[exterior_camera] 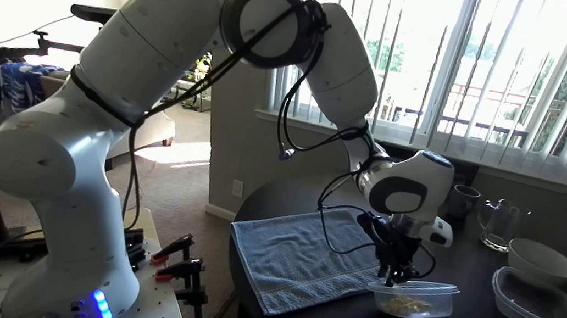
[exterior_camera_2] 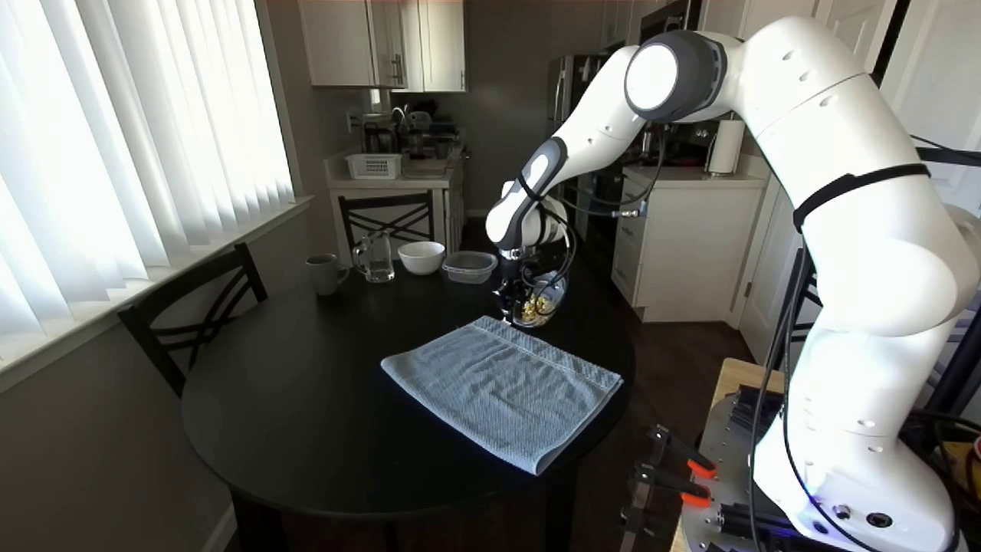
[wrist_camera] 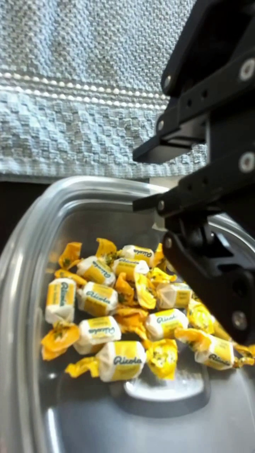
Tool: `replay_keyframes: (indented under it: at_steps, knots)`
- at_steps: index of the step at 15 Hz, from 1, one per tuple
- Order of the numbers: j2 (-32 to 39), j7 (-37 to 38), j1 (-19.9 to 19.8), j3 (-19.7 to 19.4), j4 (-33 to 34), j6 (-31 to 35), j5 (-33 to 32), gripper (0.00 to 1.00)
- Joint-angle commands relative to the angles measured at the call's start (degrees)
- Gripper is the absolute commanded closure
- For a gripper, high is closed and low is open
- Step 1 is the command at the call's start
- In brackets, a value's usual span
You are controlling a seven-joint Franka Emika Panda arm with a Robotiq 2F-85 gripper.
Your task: Pour the contents of the bowl on the table
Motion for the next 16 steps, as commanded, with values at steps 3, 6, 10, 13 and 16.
replay_keyframes:
  at_steps: [3, 6, 10, 13, 16]
  knots:
    - [-0.47, 1.31, 1.21, -0.32, -0.58, 0.33, 0.69, 1.0]
    - [-0.66, 2.25, 1.7, -0.49, -0.92, 0.11, 0.69, 0.74]
    - [-1.35, 4.01, 2.35, -0.84, -2.12, 1.01, 0.72, 0.53]
    - [-2.04, 5.37, 2.66, -1.56, -3.12, 1.21, 0.52, 0.34]
    - [-2.82, 6.57, 2.92, -2.67, -3.88, 1.19, 0.08, 0.16]
